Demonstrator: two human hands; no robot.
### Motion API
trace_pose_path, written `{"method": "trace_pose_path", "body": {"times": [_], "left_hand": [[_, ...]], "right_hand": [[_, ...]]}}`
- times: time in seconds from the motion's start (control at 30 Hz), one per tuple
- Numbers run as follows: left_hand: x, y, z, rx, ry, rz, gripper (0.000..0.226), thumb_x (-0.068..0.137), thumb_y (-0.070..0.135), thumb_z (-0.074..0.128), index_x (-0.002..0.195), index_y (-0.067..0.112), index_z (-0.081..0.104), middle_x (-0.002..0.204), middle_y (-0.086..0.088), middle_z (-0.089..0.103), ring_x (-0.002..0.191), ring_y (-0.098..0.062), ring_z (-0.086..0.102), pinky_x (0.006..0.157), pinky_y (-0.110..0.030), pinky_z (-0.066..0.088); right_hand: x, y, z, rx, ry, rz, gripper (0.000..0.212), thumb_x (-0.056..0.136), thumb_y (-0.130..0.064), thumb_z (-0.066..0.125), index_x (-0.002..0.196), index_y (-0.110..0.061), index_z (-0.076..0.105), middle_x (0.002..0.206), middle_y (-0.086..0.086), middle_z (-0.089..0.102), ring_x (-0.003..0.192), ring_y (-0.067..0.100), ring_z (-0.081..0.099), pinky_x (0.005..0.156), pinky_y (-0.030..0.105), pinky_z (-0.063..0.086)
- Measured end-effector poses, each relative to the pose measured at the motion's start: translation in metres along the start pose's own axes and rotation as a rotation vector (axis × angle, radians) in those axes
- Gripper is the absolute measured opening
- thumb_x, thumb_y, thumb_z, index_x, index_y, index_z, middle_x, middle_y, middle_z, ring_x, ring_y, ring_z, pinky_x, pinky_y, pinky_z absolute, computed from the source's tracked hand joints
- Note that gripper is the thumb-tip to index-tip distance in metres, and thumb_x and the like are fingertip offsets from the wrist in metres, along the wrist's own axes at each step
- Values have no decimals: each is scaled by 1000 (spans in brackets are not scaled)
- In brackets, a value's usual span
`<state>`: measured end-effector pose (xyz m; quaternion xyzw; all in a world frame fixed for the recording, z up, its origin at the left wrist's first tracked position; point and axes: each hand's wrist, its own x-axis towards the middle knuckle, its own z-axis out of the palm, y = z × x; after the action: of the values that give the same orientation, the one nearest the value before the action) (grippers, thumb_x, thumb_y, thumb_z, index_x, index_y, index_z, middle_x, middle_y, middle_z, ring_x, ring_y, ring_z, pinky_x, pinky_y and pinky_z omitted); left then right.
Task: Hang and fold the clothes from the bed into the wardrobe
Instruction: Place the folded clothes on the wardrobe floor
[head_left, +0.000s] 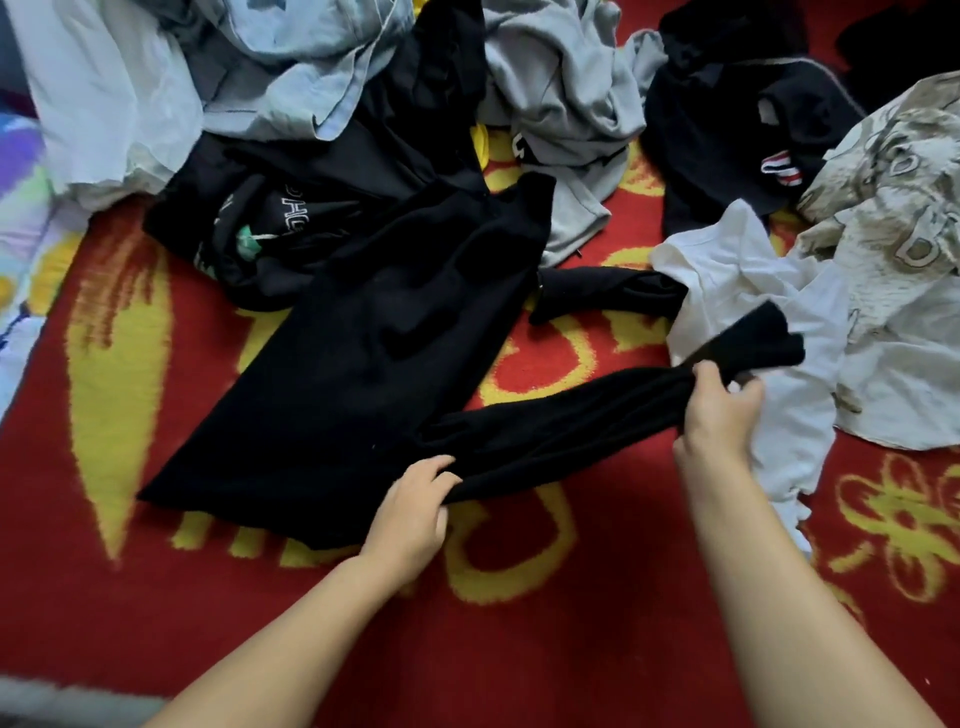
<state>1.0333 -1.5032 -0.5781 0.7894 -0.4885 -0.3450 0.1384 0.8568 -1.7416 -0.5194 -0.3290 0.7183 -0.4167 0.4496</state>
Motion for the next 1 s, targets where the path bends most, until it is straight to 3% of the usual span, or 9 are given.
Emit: {"method": "trace_pose_path", "body": {"times": [0.1,0.2,0.27,0.37,0.5,0.6,0.67,0.83,1.0], "left_hand": [[-10,-12,-26,-488,-29,-150,32,95,5,42,100,30,61,89,-1,68,76,-10,61,72,-31,47],[-5,-29,-63,-771,34,-218,31,99,12,46,95,36,64,94,15,71,88,-1,65,74,-15,46],[1,-48,-87,-854,12,-313,19,98,17,49,96,32,60,94,20,69,86,3,64,74,-14,46],[7,-79,-111,-759,56,-422,13,98,18,50,109,21,55,86,15,65,79,-4,63,70,-17,48],[5,-137,-137,-239,347,-390,38,95,23,54,132,19,47,123,1,54,117,-21,51,89,-32,45],[4,-178,-146,-37,171,-501,66,91,34,60,146,16,29,142,-9,40,130,-29,38,103,-42,37],[3,-192,-145,-107,75,-564,65,88,36,64,141,13,34,135,-9,49,125,-29,46,95,-38,42],[-15,-188,-137,-732,-126,-619,29,88,28,67,111,11,67,87,3,73,79,-12,69,62,-22,49],[-43,-179,-142,-1062,-287,-649,27,88,23,67,107,5,67,95,-11,74,87,-23,71,71,-30,54]], "right_hand": [[-27,-50,62,68,-121,-98,25,83,-15,58,106,-14,48,100,4,59,89,17,59,79,31,53],[-57,-82,132,196,-413,-55,23,90,-11,55,109,-12,44,102,7,56,88,20,63,79,37,58],[-84,-79,171,121,-689,0,39,96,-12,52,131,-10,35,115,9,54,103,21,62,88,36,53],[-120,-36,185,-547,-807,-328,54,95,-18,53,144,-12,33,134,9,53,119,20,53,103,33,40],[-179,53,154,-1137,-1083,-817,73,94,-40,51,153,-20,13,159,9,15,148,23,8,120,47,4],[-207,97,135,-1551,-1192,-1038,97,85,-71,41,151,-27,-13,156,17,-22,144,31,-25,109,60,-19],[-223,112,130,-1679,-1221,-1083,109,80,-76,45,148,-26,-24,147,22,-34,139,39,-31,101,66,-24],[-253,139,128,-1980,-1083,-1159,102,92,-21,56,143,-25,-33,149,32,-28,136,52,-26,101,73,-14],[-248,127,141,-1780,-1153,-1070,69,95,-10,49,151,-25,12,158,23,5,145,44,0,116,57,7]]}}
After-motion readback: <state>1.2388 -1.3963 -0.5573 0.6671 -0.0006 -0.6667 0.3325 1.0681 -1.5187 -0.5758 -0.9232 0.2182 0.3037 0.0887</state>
